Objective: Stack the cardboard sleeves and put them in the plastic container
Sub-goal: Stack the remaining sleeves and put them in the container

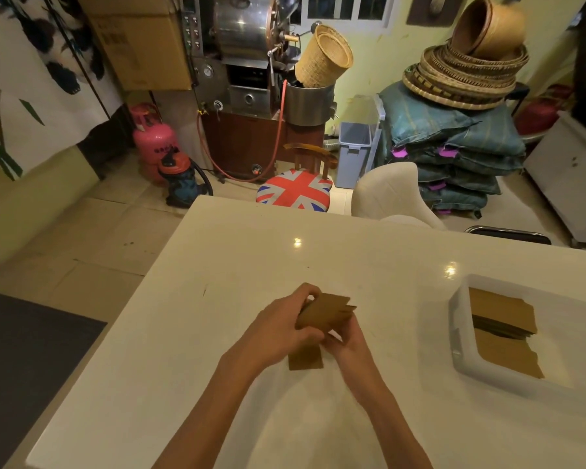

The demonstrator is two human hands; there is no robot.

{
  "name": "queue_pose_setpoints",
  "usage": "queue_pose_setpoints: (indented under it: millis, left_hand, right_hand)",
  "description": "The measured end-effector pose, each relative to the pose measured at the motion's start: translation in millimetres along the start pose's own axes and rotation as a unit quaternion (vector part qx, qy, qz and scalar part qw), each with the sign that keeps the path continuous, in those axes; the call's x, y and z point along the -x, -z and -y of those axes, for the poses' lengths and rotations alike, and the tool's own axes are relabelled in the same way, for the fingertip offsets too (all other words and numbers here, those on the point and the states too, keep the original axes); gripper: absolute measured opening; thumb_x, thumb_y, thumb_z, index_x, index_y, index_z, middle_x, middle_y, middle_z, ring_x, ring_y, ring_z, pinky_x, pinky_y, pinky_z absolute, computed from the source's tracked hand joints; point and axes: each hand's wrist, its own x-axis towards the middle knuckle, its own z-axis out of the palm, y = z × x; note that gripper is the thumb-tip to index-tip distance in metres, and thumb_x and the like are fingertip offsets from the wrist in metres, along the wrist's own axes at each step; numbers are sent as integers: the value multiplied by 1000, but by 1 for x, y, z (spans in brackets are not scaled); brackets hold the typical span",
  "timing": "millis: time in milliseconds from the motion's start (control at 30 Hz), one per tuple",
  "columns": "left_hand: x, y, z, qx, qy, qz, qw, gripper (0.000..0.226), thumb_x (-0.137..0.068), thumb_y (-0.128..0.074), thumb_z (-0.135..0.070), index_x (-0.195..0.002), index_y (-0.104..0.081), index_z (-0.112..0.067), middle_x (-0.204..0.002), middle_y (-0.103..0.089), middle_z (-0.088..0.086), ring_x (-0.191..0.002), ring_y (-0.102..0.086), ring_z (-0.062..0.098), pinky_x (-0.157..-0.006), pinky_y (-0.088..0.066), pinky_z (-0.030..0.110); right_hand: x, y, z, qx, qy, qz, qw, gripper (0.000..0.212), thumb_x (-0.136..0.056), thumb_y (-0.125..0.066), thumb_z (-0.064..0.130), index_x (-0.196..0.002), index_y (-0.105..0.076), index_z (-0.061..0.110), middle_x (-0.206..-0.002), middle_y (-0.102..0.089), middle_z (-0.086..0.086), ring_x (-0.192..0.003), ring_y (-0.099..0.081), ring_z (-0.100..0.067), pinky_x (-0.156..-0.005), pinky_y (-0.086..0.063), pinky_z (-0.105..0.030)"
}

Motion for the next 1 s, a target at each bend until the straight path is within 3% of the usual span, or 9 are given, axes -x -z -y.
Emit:
queue_pose_setpoints:
  millis: [67,200,367,467,533,667,833,933,1000]
  left_hand:
    - [1,-6,3,-34,36,-3,999,72,-75,-80,-42,-127,-31,-43,-107,-56,-14,-94,-61,14,-80,-53,31]
    - [-1,-12,8,35,51,-32,998,81,-72,-83,-38,-125,-23,-46,-106,-55,-9,-93,-62,11,-86,-53,35]
    - [8,-14,8,-24,24,-31,999,74,-73,-80,-41,-128,-30,-48,-108,-55,-13,-91,-58,13,-80,-51,32]
    - [21,-15,26,-43,23,-46,998,61,-78,-76,-41,-125,-36,-46,-120,-52,-18,-104,-56,9,-87,-49,30]
    - [30,-17,41,-31,29,-57,997,58,-81,-75,-41,-124,-36,-45,-120,-50,-19,-102,-54,4,-83,-46,22]
    - [41,-24,56,-3,51,-72,996,49,-81,-74,-39,-116,-41,-45,-116,-49,-20,-95,-56,3,-79,-51,25]
    - [54,-21,61,-65,16,-92,993,47,-84,-72,-42,-126,-50,-39,-140,-32,-29,-109,-52,1,-89,-49,20]
    - [65,-18,59,-79,17,-55,995,61,-82,-73,-39,-132,-39,-45,-136,-33,-27,-108,-54,3,-89,-50,19]
    - [73,-23,55,-75,2,-39,996,72,-85,-71,-29,-132,-25,-58,-128,-40,-26,-106,-53,0,-87,-43,9]
  right_hand:
    - [6,12,-5,10,-12,-19,1000,60,-88,-69,13,-134,-41,40,-126,-62,11,-109,-64,-3,-89,-54,-30]
    - [12,27,-10,1,-7,-28,1000,88,-90,-67,8,-141,-13,54,-124,-55,24,-109,-62,5,-79,-52,-17]
    - [16,33,-15,91,62,-37,993,68,-95,-49,-7,-146,-34,36,-146,-43,16,-133,-45,0,-102,-42,-15]
    - [24,29,-26,144,79,-14,986,57,-95,-53,-2,-137,-44,36,-139,-48,22,-129,-48,2,-107,-43,-23]
    - [27,27,-39,170,82,-20,982,56,-92,-59,3,-133,-44,38,-133,-49,28,-129,-47,1,-109,-41,-23]
    - [30,20,-53,188,59,-26,980,59,-87,-70,13,-131,-40,39,-133,-48,23,-125,-48,3,-105,-42,-22]
    - [30,5,-49,201,64,-34,977,58,-86,-71,13,-119,-38,47,-123,-50,25,-113,-52,10,-97,-49,-19]
    - [33,4,-45,181,65,-20,981,77,-87,-70,7,-134,-29,52,-125,-49,22,-116,-50,10,-89,-44,-4]
    - [36,6,-44,195,79,-9,978,85,-88,-69,8,-145,-22,51,-124,-48,22,-117,-49,9,-90,-40,-3]
